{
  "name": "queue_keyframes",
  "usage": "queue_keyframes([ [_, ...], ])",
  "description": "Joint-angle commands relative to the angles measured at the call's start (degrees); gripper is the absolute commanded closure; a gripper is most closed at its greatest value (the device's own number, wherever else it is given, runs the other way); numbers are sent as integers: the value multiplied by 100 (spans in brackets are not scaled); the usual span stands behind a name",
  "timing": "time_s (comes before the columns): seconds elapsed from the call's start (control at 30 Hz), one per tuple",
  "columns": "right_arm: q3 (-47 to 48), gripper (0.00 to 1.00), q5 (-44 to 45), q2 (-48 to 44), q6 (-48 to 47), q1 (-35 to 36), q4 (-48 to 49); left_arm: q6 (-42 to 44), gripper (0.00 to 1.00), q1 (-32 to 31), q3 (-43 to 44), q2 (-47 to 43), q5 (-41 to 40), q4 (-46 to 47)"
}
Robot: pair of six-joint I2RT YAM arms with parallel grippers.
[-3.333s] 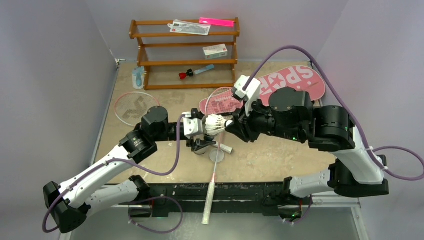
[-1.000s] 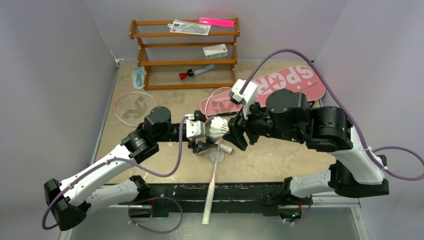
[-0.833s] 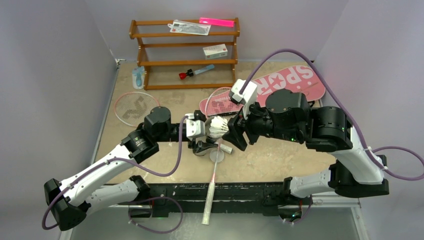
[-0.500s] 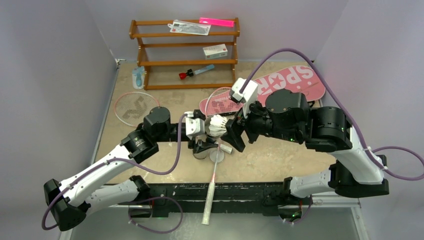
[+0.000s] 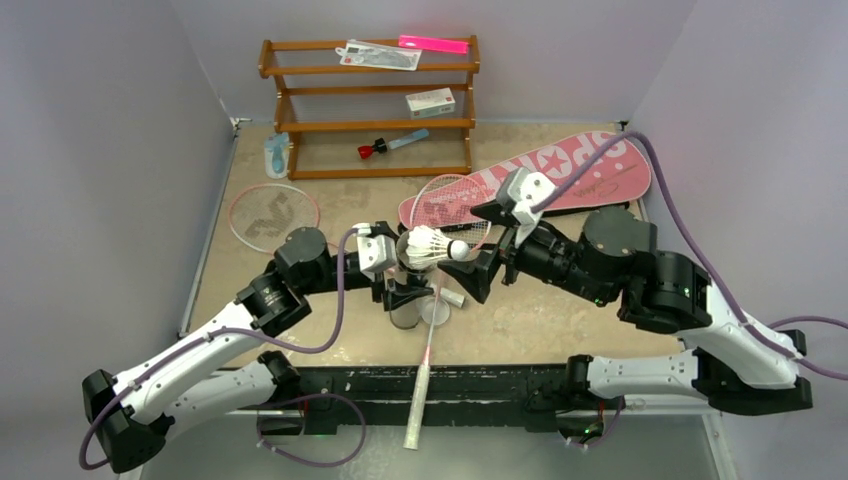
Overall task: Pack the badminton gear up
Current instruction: Place the shuttlecock at the shuttle tube.
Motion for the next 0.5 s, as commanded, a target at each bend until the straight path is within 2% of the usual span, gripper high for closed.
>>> queue_keyframes([
  [0.0, -648, 1, -461, -428, -522, 16, 1838, -315, 44, -29, -190, -156, -267, 387],
  [0.23, -1385, 1, -147, -655, -528, 16, 2900, -316, 43, -24, -422, -457, -693, 436],
  [0.47, -2865, 1, -436, -1158, -264, 17, 4726, -497, 42, -29, -598, -740, -993, 416],
])
